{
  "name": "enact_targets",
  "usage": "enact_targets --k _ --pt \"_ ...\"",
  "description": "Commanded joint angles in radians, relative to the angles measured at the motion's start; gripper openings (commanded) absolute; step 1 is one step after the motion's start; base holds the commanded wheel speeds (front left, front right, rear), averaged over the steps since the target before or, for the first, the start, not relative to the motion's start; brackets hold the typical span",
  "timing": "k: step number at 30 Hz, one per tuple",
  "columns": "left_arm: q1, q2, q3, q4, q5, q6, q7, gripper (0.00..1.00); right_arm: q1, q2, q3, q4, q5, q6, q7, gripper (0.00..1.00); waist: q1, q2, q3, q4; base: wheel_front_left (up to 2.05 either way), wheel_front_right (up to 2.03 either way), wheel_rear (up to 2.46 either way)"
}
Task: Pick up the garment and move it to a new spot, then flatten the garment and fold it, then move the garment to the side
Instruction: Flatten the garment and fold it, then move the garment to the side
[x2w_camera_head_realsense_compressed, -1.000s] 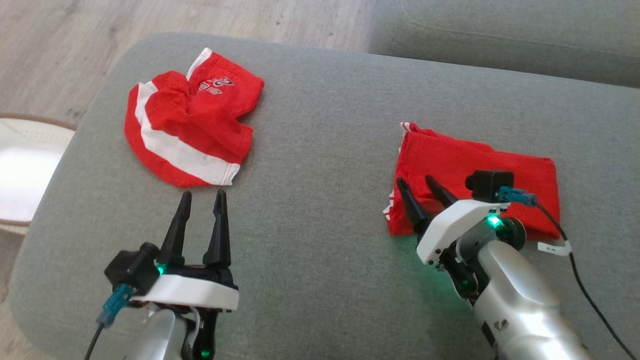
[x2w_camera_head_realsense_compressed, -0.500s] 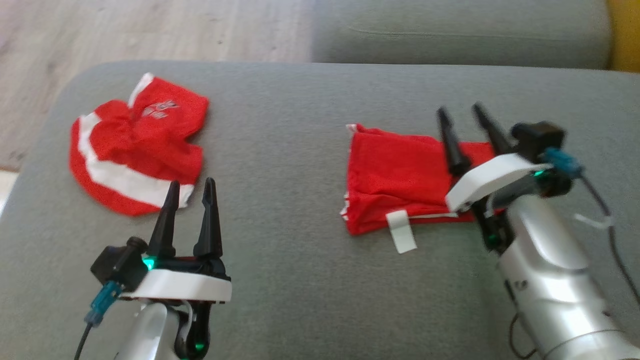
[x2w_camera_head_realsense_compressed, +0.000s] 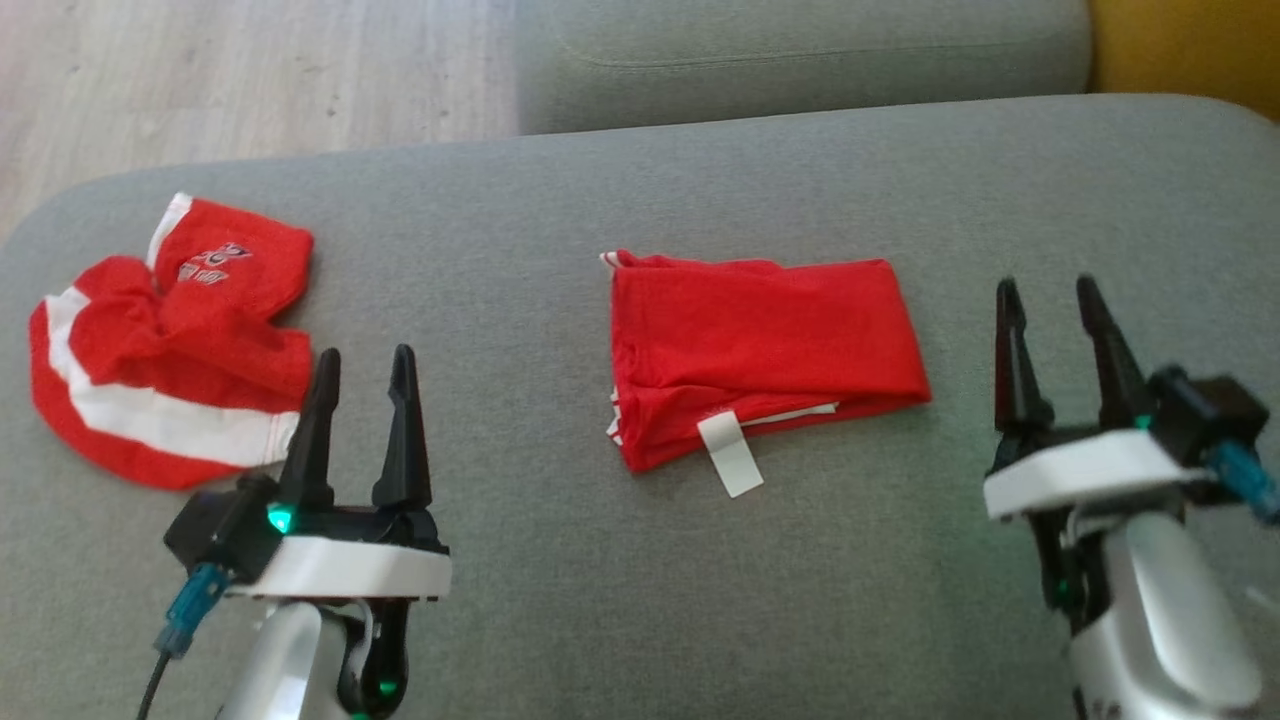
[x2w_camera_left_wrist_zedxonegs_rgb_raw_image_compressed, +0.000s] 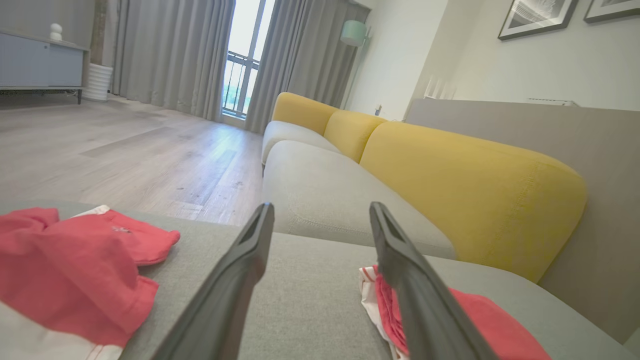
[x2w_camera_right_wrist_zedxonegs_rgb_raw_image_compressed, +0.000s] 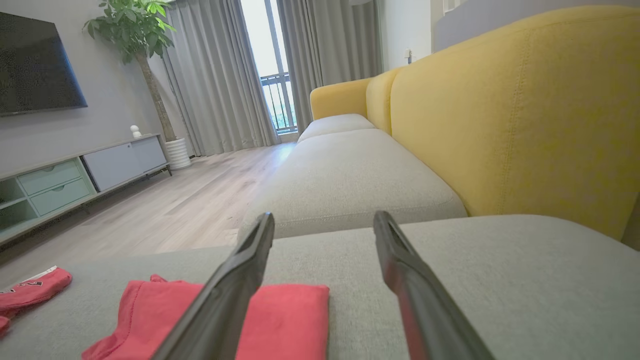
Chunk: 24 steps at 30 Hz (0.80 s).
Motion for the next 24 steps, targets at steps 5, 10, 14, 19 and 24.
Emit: enact_targets --k 5,10,14,19,24 --pt "0.021 -0.006 0.065 -0.052 0.022 -0.006 -0.005 1.0 0.053 0.027 0.002 -0.097 0.001 -0.001 -0.011 1.0 0.0 0.0 -0.004 -0.018 0.0 0.0 0.0" --pt "0.048 -0.013 0.07 -0.065 0.028 -0.006 -0.005 1.0 0.091 0.031 0.0 -0.128 0.008 -0.001 -0.007 1.0 0.0 0.0 -0.008 -0.018 0.0 0.0 0.0" --pt "0.053 -0.016 0.07 -0.067 0.03 -0.006 -0.005 1.0 0.1 0.032 0.004 -0.139 0.024 -0.001 0.0 1.0 0.0 0.0 -0.01 -0.014 0.0 0.0 0.0" --pt "0.051 -0.018 0.065 -0.07 0.035 -0.006 -0.005 1.0 0.102 0.032 -0.001 -0.148 0.028 -0.001 0.008 1.0 0.0 0.0 -0.009 -0.009 0.0 0.0 0.0" --pt "0.044 -0.019 0.055 -0.073 0.037 -0.006 -0.005 1.0 0.099 0.032 -0.009 -0.157 0.028 -0.001 0.013 1.0 0.0 0.0 0.007 -0.003 0.0 0.0 0.0"
